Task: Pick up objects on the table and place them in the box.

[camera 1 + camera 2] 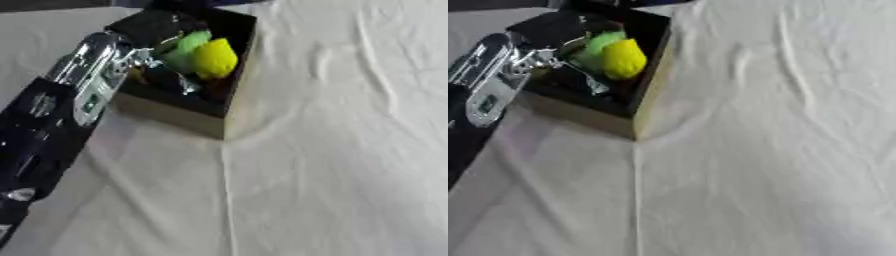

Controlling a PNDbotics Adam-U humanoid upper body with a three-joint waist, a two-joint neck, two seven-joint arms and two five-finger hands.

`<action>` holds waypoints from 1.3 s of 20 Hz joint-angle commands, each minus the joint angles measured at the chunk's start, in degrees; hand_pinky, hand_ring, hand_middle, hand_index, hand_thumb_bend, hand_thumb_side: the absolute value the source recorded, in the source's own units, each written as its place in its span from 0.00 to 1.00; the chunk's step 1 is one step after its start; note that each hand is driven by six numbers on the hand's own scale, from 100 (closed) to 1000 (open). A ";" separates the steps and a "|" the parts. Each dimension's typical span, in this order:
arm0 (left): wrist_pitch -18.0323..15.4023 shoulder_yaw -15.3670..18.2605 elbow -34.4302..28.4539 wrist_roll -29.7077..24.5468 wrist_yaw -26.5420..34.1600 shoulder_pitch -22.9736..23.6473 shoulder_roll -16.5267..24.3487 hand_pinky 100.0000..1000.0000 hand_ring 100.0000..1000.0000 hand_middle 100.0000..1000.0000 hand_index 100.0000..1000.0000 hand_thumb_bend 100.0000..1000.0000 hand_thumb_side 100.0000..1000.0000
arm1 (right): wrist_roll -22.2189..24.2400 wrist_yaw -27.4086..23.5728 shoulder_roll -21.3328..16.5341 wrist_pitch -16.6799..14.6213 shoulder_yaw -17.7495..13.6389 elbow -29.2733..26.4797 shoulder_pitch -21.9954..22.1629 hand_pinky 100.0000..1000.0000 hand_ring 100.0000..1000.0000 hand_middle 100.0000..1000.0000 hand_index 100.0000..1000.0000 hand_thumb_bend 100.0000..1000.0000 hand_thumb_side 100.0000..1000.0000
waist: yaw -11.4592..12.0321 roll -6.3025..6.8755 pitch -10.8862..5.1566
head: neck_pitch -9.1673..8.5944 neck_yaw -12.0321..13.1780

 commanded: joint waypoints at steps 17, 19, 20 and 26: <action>6.41 6.92 -14.79 2.82 13.74 0.07 6.26 0.87 0.86 0.82 0.92 0.63 0.76 | -0.65 -0.58 -2.11 -0.18 -0.82 -0.67 0.26 0.86 0.83 0.50 0.65 0.00 0.38 | 0.14 0.89 -4.00 | 0.59 -1.37; 7.84 7.82 -16.28 3.87 15.45 0.46 6.84 0.79 0.79 0.75 0.88 0.51 0.69 | -0.69 -0.59 -2.16 -0.15 -0.84 -0.68 0.41 0.86 0.83 0.50 0.65 0.00 0.38 | 0.19 0.88 -4.11 | 0.60 -1.53; 8.93 8.48 -17.36 5.05 16.67 0.72 7.24 0.76 0.76 0.74 0.87 0.48 0.68 | -0.74 -0.60 -2.23 -0.13 -0.88 -0.68 0.50 0.86 0.83 0.50 0.65 0.00 0.38 | 0.23 0.86 -4.16 | 0.63 -1.67; 14.44 12.95 -27.15 16.28 29.38 3.93 12.59 0.72 0.72 0.70 0.83 0.41 0.63 | -1.34 -0.69 -2.86 -0.24 -1.26 -1.00 1.00 0.86 0.83 0.50 0.65 0.00 0.36 | 0.75 0.94 -4.49 | 1.07 -2.63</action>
